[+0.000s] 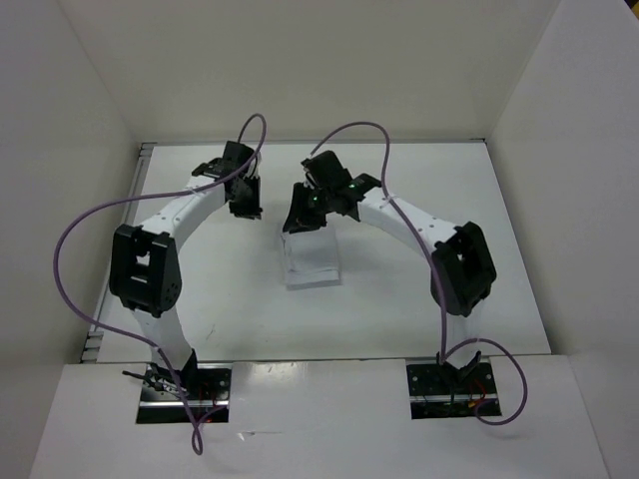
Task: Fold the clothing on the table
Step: Fold the skirt
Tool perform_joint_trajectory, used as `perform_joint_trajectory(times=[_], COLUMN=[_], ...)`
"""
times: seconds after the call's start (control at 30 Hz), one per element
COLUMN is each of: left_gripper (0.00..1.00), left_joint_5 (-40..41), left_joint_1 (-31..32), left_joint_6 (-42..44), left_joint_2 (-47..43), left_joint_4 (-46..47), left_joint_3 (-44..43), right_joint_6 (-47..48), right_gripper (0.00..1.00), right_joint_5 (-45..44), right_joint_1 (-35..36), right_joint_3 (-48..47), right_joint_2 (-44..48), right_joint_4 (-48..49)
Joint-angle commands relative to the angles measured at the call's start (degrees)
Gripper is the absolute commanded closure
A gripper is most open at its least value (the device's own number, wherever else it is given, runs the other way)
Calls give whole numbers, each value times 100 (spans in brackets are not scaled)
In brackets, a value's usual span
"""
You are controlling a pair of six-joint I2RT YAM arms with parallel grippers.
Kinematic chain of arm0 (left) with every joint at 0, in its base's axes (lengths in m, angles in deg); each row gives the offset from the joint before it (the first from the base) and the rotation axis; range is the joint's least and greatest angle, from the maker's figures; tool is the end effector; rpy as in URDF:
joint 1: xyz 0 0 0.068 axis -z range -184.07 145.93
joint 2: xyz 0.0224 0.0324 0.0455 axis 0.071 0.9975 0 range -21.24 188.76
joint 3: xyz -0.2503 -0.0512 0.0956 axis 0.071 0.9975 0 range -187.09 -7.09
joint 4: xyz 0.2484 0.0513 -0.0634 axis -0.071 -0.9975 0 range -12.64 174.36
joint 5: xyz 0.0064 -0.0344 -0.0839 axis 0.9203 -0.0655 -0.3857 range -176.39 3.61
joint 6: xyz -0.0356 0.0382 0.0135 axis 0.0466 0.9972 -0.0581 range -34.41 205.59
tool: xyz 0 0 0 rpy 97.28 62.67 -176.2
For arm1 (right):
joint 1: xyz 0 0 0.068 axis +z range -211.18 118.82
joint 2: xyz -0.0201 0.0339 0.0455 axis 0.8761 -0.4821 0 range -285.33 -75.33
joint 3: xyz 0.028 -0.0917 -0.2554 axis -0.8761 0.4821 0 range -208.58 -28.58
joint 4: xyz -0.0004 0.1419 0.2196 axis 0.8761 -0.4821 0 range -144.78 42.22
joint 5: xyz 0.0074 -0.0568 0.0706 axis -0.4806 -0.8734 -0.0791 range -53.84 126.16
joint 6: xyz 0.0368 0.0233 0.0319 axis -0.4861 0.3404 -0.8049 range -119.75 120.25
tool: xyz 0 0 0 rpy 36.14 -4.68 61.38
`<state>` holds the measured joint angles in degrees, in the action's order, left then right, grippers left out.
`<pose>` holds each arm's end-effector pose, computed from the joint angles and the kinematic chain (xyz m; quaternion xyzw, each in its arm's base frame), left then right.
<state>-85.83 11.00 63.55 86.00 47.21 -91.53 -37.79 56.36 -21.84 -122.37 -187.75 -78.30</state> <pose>0.3885 -0.1043 0.2311 -0.0599 0.9639 -0.0780 0.2472 0.3342 0.2900 0.2549 -0.0717 0.9218 0.3431 0.1654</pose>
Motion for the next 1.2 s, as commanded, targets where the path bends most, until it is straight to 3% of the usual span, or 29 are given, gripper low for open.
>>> perform_joint_trajectory(times=[0.0, 0.03, 0.1, 0.2, 0.43, 0.67, 0.9, 1.03, 1.13, 1.17], left_gripper=[72, 75, 82, 88, 92, 92, 91, 91, 81, 66], left_joint_5=[-324, -607, -1578, -2532, -3816, -2869, -2842, -2982, -2930, -2869], left_joint_1=[189, 259, 260, 260, 260, 260, 189, 128, 23, 22], left_joint_6=[288, 288, 288, 218, -10, 173, 227, 227, 227, 227], left_joint_2=[-722, -783, -854, -661, 358, 500, 324, 263, -316, -631], left_joint_4=[-267, -93, 206, 603, 1402, 1078, 1095, 1017, 911, 789], left_joint_3=[-449, -450, -372, -309, 287, 656, 1333, 1185, 887, 816], right_joint_6=[-125, -125, -125, -125, -292, -292, -292, -230, -177, -177], right_gripper=[73, 85, 94, 96, 96, 96, 96, 96, 95, 91], right_joint_5=[-587, -779, -965, -1186, -1485, -1537, -1537, -1537, -1695, -1756], right_joint_1=[40, -21, -75, -188, -628, -1190, -1349, -1401, -1472, -1559], right_joint_3=[309, 362, 415, 477, 1056, 1636, 1892, 1822, 1690, 1689], right_joint_2=[774, 853, 975, 1064, 1819, 2487, 2638, 2576, 2681, 2742], right_joint_4=[74, 21, -68, -129, -129, -129, -129, -182, -322, -323])
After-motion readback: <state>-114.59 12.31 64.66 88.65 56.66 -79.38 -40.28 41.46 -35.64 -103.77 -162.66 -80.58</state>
